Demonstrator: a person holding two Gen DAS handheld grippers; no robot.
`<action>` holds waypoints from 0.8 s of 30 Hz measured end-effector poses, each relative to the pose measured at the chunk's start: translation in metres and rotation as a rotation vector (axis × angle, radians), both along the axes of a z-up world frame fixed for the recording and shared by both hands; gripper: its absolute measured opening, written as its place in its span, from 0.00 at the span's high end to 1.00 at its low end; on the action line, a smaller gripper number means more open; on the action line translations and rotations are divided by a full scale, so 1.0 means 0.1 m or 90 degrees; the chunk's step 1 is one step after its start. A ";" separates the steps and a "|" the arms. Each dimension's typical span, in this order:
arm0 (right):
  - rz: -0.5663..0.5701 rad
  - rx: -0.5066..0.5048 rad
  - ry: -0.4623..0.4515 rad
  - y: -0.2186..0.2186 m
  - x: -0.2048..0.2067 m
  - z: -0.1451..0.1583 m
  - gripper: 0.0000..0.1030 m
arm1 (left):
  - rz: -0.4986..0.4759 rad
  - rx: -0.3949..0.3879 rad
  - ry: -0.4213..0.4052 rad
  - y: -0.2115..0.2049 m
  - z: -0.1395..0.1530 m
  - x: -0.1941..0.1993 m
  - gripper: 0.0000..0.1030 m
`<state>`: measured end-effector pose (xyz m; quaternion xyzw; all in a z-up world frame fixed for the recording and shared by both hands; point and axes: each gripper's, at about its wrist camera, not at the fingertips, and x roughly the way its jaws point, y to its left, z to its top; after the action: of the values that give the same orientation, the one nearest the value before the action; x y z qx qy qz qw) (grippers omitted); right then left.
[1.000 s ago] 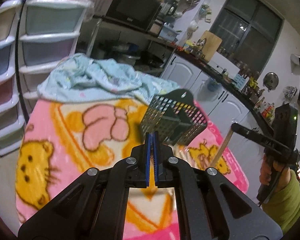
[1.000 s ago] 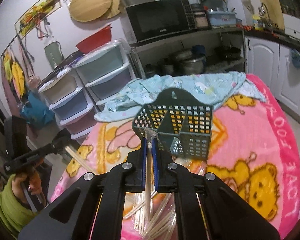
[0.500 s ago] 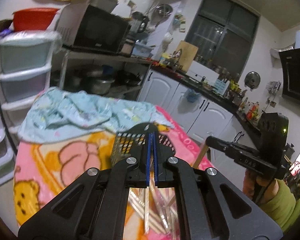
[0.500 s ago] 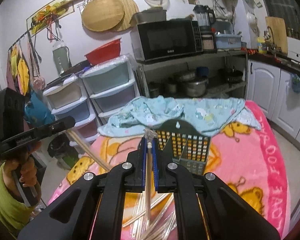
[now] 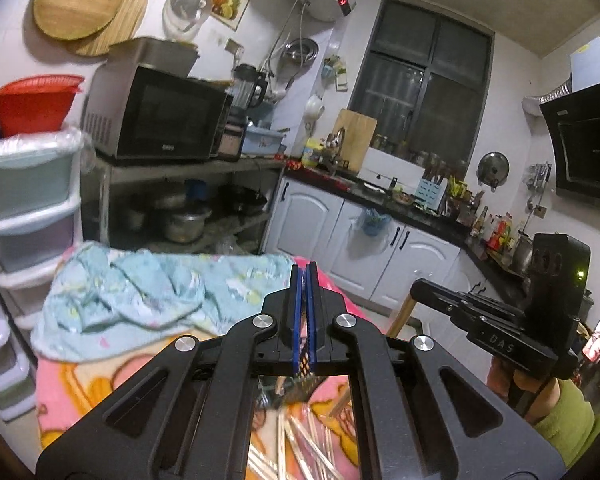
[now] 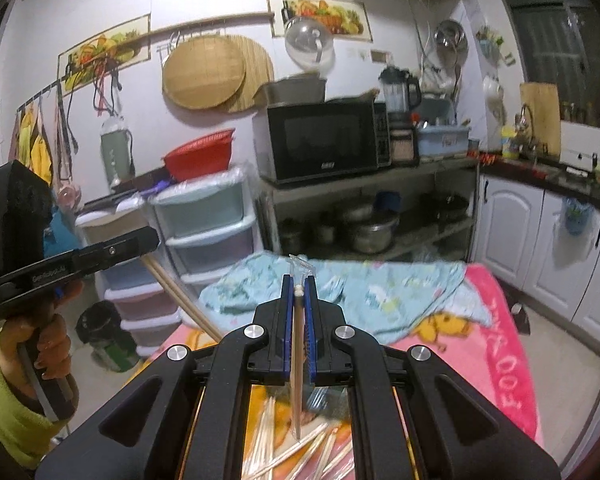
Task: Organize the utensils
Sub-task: 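Lift both held chopsticks upright and carry them over the green basket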
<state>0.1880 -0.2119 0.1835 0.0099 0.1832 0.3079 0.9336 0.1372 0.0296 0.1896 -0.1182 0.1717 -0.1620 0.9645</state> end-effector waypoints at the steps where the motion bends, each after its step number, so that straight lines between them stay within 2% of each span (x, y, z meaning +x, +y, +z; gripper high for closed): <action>1: -0.004 0.002 -0.005 -0.01 0.02 0.03 0.95 | 0.003 0.001 -0.004 0.00 0.04 0.02 0.99; 6: -0.022 0.024 -0.027 -0.07 0.15 0.19 0.95 | 0.014 0.011 -0.015 -0.01 0.16 0.12 0.99; 11: -0.040 0.041 -0.041 -0.12 0.27 0.24 0.95 | 0.030 0.014 -0.010 0.00 0.14 0.24 0.99; 18: -0.065 0.053 -0.049 -0.14 0.42 0.12 0.95 | 0.049 0.034 0.001 -0.02 -0.05 0.40 0.99; 24: -0.084 0.027 -0.058 -0.07 0.54 -0.06 0.95 | 0.055 0.050 0.009 -0.05 -0.23 0.52 0.99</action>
<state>0.2420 -0.2192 0.1774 0.0281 0.1329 0.2494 0.9588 0.1897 0.0248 0.1661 -0.0888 0.1797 -0.1125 0.9732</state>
